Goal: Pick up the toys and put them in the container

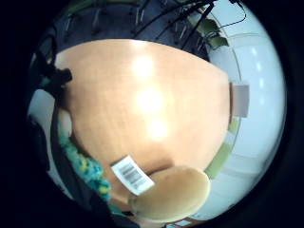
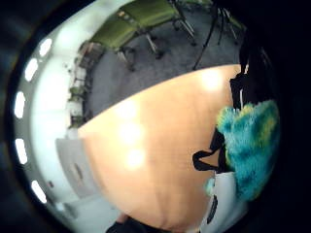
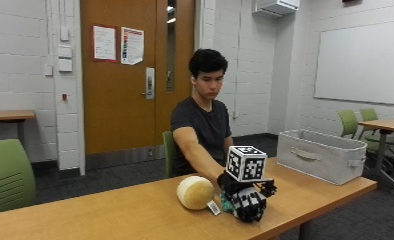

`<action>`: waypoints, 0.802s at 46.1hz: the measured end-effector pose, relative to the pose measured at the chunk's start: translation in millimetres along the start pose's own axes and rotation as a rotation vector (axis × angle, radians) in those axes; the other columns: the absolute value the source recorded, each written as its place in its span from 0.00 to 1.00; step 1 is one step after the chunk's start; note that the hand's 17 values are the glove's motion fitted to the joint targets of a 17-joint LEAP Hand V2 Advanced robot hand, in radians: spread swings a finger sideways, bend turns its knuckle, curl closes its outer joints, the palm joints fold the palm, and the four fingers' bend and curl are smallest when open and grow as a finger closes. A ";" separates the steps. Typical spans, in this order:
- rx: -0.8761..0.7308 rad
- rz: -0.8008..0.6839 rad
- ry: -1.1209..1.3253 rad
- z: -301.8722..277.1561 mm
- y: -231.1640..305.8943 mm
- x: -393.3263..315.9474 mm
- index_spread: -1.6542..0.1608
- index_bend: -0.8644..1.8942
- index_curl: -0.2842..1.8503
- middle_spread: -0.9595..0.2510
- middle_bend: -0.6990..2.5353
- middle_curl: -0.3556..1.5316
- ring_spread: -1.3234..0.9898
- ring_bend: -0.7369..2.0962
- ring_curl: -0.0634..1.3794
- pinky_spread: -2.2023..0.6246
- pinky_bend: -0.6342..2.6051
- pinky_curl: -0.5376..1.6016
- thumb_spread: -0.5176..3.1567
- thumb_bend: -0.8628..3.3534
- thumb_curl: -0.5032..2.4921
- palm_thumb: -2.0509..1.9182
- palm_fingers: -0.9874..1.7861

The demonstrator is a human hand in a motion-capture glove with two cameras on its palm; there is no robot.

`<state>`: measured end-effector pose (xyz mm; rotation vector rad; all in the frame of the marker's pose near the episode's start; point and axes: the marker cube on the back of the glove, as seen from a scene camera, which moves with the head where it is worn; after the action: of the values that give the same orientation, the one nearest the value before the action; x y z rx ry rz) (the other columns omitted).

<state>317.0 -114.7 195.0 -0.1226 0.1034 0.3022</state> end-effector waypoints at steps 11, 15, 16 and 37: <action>-0.099 0.041 0.037 -10.3 19.5 -2.2 0.68 0.46 0.48 0.44 0.40 0.52 0.34 0.56 0.39 0.61 0.43 0.43 0.42 0.27 0.35 0.69 0.76; -0.083 0.028 0.010 -24.1 26.5 -6.5 0.67 0.44 0.51 0.43 0.40 0.54 0.34 0.58 0.40 0.61 0.44 0.43 0.40 0.27 0.37 0.70 0.76; -0.079 0.021 0.004 -28.9 28.6 -8.4 0.67 0.44 0.51 0.43 0.41 0.54 0.34 0.58 0.40 0.61 0.45 0.44 0.39 0.26 0.37 0.70 0.76; 0.131 -0.052 -0.006 -224.9 66.2 -75.6 0.64 0.40 0.63 0.40 0.41 0.60 0.37 0.62 0.42 0.61 0.45 0.43 0.34 0.25 0.43 0.69 0.75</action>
<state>206.5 -104.5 -24.9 0.0060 0.1134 0.2430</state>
